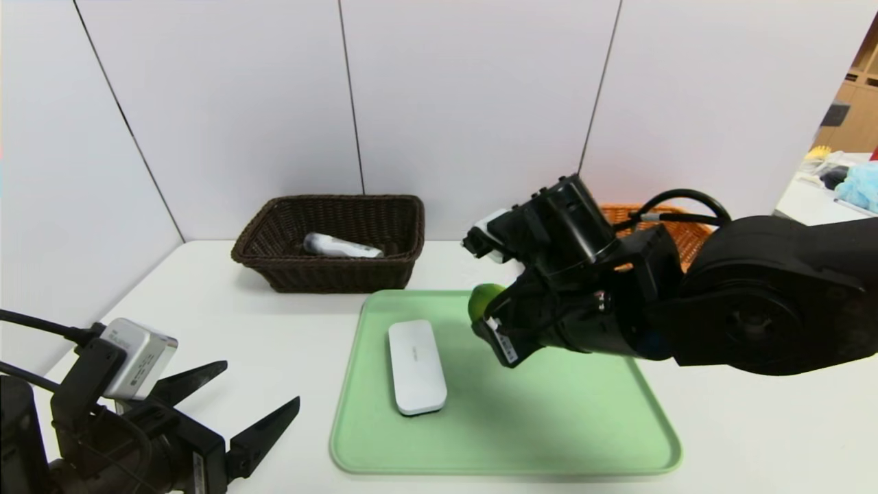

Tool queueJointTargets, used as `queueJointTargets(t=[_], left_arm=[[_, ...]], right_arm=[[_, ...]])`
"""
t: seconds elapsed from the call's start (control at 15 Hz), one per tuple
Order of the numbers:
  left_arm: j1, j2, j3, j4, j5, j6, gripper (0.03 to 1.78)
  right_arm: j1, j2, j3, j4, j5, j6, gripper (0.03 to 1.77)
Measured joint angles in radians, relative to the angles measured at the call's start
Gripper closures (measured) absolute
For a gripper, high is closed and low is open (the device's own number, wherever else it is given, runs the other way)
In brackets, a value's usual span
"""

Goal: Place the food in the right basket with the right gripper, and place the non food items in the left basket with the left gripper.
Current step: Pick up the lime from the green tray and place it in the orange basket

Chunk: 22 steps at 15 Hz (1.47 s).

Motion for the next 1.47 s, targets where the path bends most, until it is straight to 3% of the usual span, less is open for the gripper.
queueJointTargets(t=[0.73,1.47], left_arm=[[0.000,0.008,-0.011,0.002,0.000,0.002,0.12],[0.000,0.021,-0.010,0.000,0.000,-0.002,0.12]], right_arm=[[-0.202,-0.120,-0.134,-0.019,0.000,-0.174,0.83],[-0.467,-0.060,-0.148,-0.203,0.031,-0.313,0.83]])
